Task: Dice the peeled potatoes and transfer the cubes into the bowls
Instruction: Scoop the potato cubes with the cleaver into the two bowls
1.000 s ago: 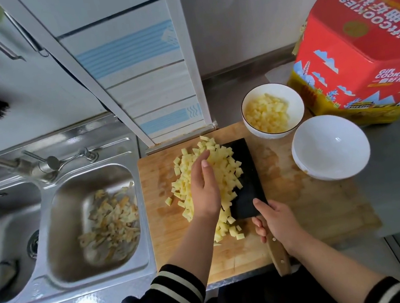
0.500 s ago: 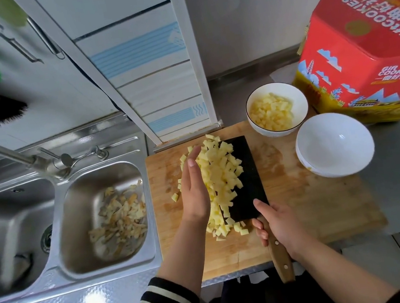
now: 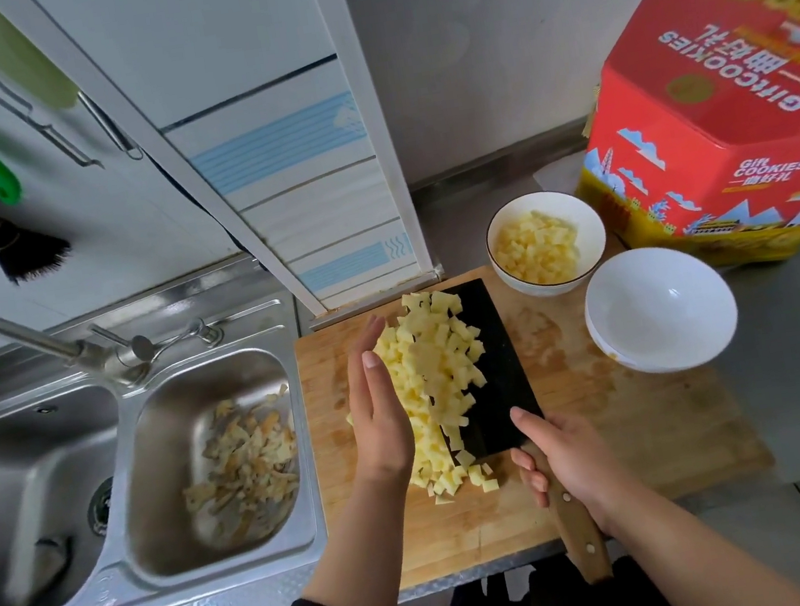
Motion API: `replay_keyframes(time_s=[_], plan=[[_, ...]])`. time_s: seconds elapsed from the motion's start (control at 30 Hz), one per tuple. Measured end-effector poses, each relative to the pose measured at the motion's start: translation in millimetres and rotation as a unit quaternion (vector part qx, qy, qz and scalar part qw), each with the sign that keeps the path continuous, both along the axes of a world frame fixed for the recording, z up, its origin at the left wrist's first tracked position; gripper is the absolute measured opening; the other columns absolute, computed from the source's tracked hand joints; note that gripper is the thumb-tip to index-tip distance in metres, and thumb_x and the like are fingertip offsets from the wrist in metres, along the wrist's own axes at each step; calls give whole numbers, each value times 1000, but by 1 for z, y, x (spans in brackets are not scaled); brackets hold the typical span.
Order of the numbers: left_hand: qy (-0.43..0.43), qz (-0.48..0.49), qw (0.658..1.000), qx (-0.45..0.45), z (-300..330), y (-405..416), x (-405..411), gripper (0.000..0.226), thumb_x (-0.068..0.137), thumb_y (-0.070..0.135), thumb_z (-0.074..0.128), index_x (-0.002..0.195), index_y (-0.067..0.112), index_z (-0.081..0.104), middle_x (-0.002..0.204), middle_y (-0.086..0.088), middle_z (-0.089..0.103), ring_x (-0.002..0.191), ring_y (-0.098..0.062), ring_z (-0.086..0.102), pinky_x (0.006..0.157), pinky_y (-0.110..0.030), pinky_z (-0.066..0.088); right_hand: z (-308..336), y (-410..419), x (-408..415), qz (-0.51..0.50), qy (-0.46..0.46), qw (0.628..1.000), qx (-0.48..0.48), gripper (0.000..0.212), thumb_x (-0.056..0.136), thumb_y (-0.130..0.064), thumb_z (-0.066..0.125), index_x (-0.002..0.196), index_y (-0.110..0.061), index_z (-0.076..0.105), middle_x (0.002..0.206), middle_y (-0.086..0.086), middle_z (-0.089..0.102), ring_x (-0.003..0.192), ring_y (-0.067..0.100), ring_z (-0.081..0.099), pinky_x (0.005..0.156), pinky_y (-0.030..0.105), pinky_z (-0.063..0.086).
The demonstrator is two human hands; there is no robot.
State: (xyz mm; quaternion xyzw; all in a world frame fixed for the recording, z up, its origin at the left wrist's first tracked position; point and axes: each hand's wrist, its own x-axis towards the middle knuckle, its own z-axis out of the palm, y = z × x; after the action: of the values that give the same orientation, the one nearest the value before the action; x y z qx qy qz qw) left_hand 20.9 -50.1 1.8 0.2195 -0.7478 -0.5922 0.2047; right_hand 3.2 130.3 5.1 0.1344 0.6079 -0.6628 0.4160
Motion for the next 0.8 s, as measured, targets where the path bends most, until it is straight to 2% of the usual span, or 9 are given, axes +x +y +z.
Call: replay_keyframes(time_s=[0.1, 0.23, 0.37, 0.4, 0.47, 0.53, 0.6, 0.67, 0.8], plan=[[-6, -8, 1000, 16, 9, -1, -9, 50, 99, 49, 24, 140, 29, 46, 141, 20, 48, 134, 3, 38, 111, -22, 31, 9, 8, -6, 0, 5, 1000, 2, 22, 100, -26, 51, 91, -6, 51, 55, 6, 50, 40, 16, 41, 40, 27, 40], [-10, -55, 998, 11, 22, -1, -37, 51, 100, 48, 24, 141, 28, 46, 142, 20, 47, 134, 8, 36, 107, -14, 28, 23, 23, -16, -10, 8, 1000, 8, 26, 100, -27, 51, 82, -8, 46, 52, 6, 48, 39, 16, 41, 39, 26, 40], [-21, -106, 994, -23, 28, 4, -72, 47, 98, 43, 26, 129, 24, 55, 130, 20, 54, 122, 16, 41, 98, -6, 30, 39, 42, -33, 0, 22, 999, 43, 47, 101, -31, 47, 60, -9, 47, 45, 6, 44, 38, 15, 41, 41, 26, 42], [-24, -121, 992, -30, 30, 7, -83, 44, 98, 41, 26, 126, 24, 55, 128, 21, 54, 119, 17, 42, 97, -7, 30, 43, 46, -39, -10, 25, 998, 52, 47, 102, -30, 47, 60, -8, 47, 46, 6, 44, 39, 16, 42, 42, 26, 42], [-31, -159, 985, -62, 32, 14, -102, 41, 98, 40, 27, 124, 25, 55, 130, 18, 52, 118, 16, 42, 100, -12, 31, 50, 56, -50, -33, 30, 996, 71, 36, 101, -29, 49, 72, -8, 47, 50, 6, 49, 41, 16, 44, 44, 28, 43], [-41, -208, 970, -116, 30, 21, -122, 41, 99, 44, 29, 127, 25, 53, 134, 12, 50, 122, 5, 43, 108, -26, 35, 53, 64, -63, -43, 32, 995, 89, 30, 101, -28, 50, 77, -8, 47, 51, 5, 51, 41, 16, 45, 45, 30, 44], [-57, -271, 945, -176, 28, 25, -135, 51, 98, 54, 31, 134, 24, 48, 138, 8, 45, 128, -5, 40, 112, -39, 36, 56, 68, -73, -48, 30, 994, 99, 32, 100, -27, 50, 75, -8, 48, 49, 6, 50, 40, 17, 44, 45, 30, 44], [-55, -332, 918, -212, 26, 31, -147, 62, 92, 64, 32, 141, 26, 42, 143, 7, 40, 133, -9, 35, 113, -44, 34, 59, 72, -84, -50, 20, 994, 100, 34, 100, -26, 50, 73, -7, 45, 48, 6, 48, 39, 17, 43, 44, 28, 43], [-58, -421, 880, -213, 23, 48, -162, 69, 84, 71, 40, 144, 36, 37, 156, 10, 24, 145, -15, 19, 116, -52, 25, 63, 78, -98, -41, -42, 993, 100, 33, 101, -27, 48, 75, -7, 47, 46, 5, 48, 39, 14, 42, 41, 23, 42]])
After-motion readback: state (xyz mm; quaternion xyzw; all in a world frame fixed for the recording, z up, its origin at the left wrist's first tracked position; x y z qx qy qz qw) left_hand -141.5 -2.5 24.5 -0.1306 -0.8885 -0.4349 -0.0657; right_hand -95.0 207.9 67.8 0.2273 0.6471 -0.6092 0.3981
